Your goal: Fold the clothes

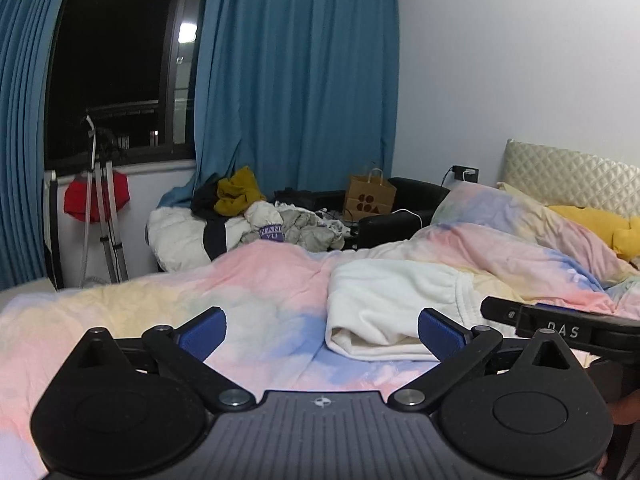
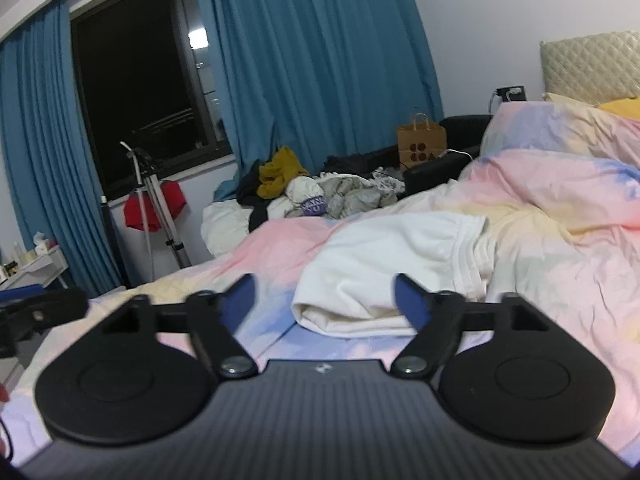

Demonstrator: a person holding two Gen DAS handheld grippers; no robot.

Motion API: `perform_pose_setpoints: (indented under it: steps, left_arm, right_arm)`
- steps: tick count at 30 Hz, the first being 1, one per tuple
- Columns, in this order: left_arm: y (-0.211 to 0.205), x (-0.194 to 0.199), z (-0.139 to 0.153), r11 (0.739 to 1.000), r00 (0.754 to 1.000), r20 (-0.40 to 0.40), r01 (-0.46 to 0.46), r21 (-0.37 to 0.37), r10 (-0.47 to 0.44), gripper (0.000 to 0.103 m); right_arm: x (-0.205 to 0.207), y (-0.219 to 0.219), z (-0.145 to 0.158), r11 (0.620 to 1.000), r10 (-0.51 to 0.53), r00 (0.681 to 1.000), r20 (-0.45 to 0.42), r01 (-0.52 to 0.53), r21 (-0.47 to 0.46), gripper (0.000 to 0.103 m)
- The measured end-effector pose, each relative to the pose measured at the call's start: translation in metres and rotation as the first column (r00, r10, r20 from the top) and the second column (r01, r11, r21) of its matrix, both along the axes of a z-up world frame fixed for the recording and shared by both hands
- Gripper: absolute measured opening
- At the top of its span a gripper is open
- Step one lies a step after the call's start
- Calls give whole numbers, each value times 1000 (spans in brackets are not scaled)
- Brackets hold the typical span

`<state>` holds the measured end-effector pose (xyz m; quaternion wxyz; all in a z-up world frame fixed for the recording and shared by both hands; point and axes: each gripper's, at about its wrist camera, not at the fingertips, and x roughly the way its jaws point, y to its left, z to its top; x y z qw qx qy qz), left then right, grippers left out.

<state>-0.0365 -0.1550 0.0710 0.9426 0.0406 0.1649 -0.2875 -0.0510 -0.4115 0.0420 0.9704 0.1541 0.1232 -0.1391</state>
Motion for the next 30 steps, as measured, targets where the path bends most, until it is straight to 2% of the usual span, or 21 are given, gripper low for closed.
perform_pose_setpoints:
  steps: [1, 6, 9, 11, 16, 30]
  left_arm:
    - [2, 0, -4, 1000, 1000, -9, -1, 4, 2, 103]
    - [16, 8, -21, 1000, 999, -43, -26, -14, 25, 103]
    - [18, 11, -26, 1000, 998, -53, -29, -7, 29, 103]
    - [18, 13, -28, 1000, 998, -58, -24, 2, 24, 103]
    - [13, 15, -28, 1000, 998, -54, -11, 14, 12, 103]
    - [6, 15, -29, 998, 999, -44, -15, 58, 18, 103]
  right_arm:
    - [0, 2, -4, 1000, -2, 1000, -4, 2, -7, 90]
    - [3, 10, -24, 999, -3, 998, -64, 1, -32, 91]
    - [-5, 17, -26, 998, -18, 1000, -16, 17, -65, 91]
    - [-3, 18, -27, 997, -22, 1000, -18, 21, -68, 91]
    - [4, 19, -30, 996, -48, 997, -53, 44, -75, 91]
    - [4, 28, -30, 993, -68, 995, -66, 61, -105, 90]
